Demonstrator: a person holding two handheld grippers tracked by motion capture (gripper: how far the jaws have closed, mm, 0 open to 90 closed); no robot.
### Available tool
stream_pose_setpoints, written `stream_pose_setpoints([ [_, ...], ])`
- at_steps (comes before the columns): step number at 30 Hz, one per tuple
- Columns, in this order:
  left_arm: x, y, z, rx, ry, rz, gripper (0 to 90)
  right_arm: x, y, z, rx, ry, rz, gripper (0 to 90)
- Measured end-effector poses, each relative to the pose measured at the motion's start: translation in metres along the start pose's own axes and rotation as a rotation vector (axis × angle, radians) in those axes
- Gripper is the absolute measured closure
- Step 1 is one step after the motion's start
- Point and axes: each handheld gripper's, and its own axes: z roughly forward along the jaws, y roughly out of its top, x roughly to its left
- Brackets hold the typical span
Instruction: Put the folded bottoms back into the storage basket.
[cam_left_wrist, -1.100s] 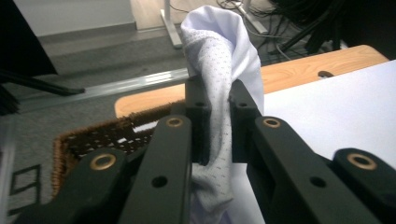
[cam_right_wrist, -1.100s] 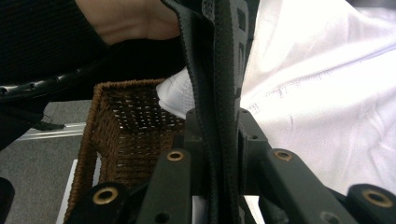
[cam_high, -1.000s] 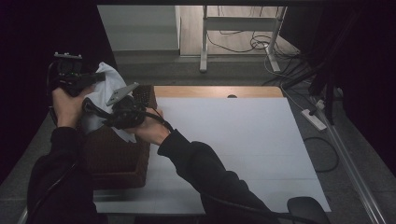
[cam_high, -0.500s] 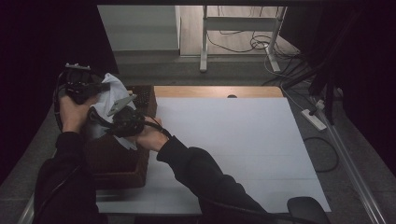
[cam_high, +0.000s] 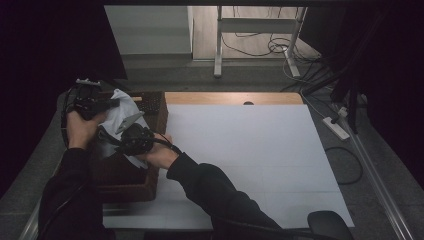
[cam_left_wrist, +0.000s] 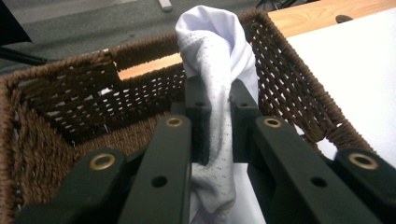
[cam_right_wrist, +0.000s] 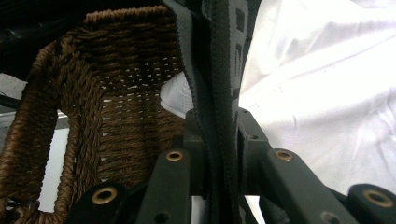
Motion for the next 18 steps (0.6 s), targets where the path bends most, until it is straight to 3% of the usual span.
stream_pose_setpoints([
  [11,0.005,-0.021,0.005,0.031,0.019,0.001,80.6,0.006,-0.008,0.011,0.039,0.01,0.006,77.6],
  [14,0.012,-0.028,0.004,0.05,0.038,-0.013,78.0,0.006,-0.007,0.011,0.051,0.04,0.03,72.5],
  [16,0.017,-0.032,-0.001,0.032,0.097,-0.037,63.8,0.007,-0.006,0.01,0.034,0.068,0.042,63.3],
  [18,0.023,-0.035,-0.007,0.003,0.116,-0.08,49.6,0.007,-0.002,0.006,-0.002,0.082,0.057,53.3],
])
